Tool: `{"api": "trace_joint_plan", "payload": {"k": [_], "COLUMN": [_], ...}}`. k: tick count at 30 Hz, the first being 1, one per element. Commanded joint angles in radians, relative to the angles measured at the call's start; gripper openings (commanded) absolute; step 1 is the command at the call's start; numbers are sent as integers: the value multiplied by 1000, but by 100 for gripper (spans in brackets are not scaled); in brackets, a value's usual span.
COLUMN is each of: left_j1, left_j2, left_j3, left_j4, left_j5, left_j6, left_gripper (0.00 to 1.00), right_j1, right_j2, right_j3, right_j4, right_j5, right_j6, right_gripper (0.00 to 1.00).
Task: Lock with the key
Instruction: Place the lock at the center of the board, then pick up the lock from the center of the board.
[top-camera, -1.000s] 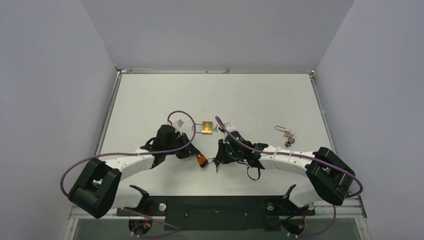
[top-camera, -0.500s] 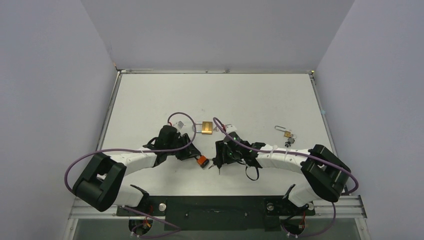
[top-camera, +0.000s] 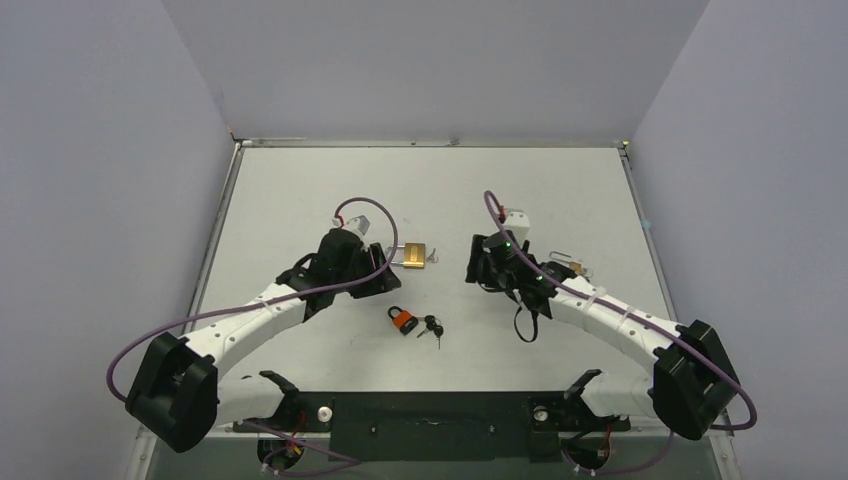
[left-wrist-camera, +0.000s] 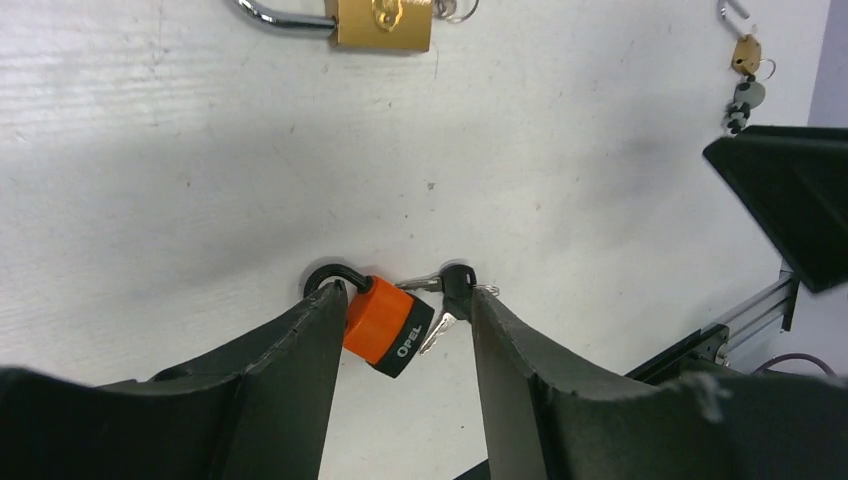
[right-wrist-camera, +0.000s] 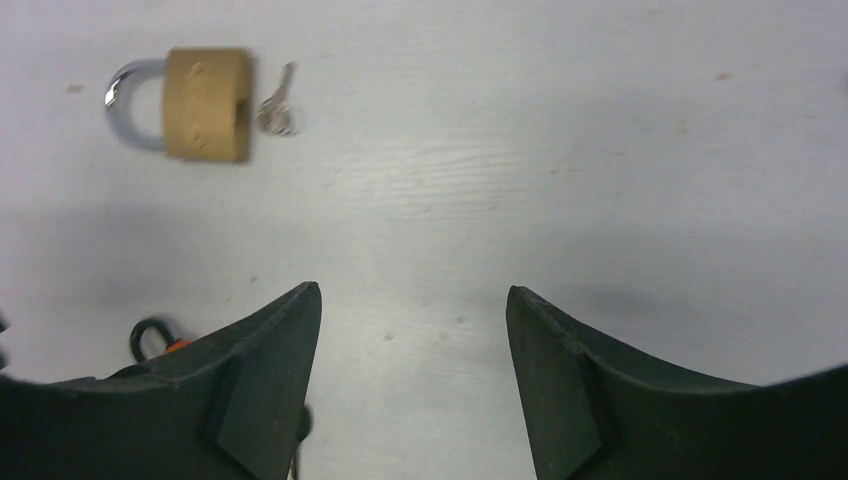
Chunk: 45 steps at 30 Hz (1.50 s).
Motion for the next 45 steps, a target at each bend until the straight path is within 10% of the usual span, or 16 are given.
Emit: {"api": "trace_joint_plan", "payload": {"k": [1, 20, 45], "left_j1": [-8, -12, -11], "left_j2": [-70, -196, -167], "left_j3": [81, 165, 176], "left_j4": [-80, -67, -64], "left_j5": [-39, 144, 167], "left_j6": [66, 95, 88], "left_gripper": [48, 55, 60], "right_j1": [-152, -769, -714], "right_j2": [-66, 105, 357], "right_j3": [23, -73, 84], "right_j4": [-110, 146, 34], "right_j5": [125, -51, -98], "right_j6": [40, 16, -46], "right_gripper": [64, 62, 47]}}
